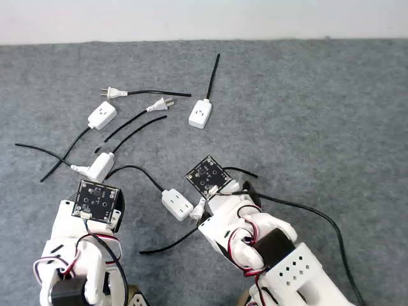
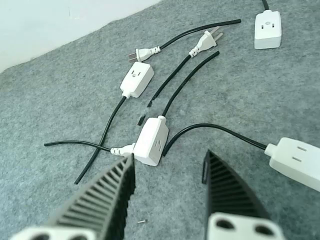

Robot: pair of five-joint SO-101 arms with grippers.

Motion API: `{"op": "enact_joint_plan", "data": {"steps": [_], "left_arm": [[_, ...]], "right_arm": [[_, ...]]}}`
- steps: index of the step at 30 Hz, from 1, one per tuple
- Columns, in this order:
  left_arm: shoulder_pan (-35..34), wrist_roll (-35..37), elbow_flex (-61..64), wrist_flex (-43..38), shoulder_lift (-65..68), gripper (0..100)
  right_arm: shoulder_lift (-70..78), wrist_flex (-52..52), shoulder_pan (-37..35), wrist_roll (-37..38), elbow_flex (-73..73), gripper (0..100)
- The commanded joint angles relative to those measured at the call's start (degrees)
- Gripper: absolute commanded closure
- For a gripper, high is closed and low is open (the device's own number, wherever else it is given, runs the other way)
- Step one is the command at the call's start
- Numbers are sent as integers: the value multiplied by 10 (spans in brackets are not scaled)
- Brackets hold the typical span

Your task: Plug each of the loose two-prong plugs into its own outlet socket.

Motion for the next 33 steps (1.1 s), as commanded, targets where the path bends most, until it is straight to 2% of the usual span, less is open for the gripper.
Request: {"op": "enact_joint_plan", "data": {"steps": [1, 11, 16, 22, 33], "left_arm": [[-4, -5, -21, 3, -11, 775], [-4, -4, -67, -28, -10, 775], [-4, 2, -71, -95, 32, 775], [-4, 16, -158, -226, 287, 775], [-4, 104, -498, -389, 811, 775]], "right_arm": [[3, -16, -7, -8, -5, 593], [-1, 6, 13, -4, -37, 593], [2, 46, 58, -4, -101, 593], [-1, 73, 63, -4, -112, 593], [-1, 73, 98, -4, -111, 593]]}}
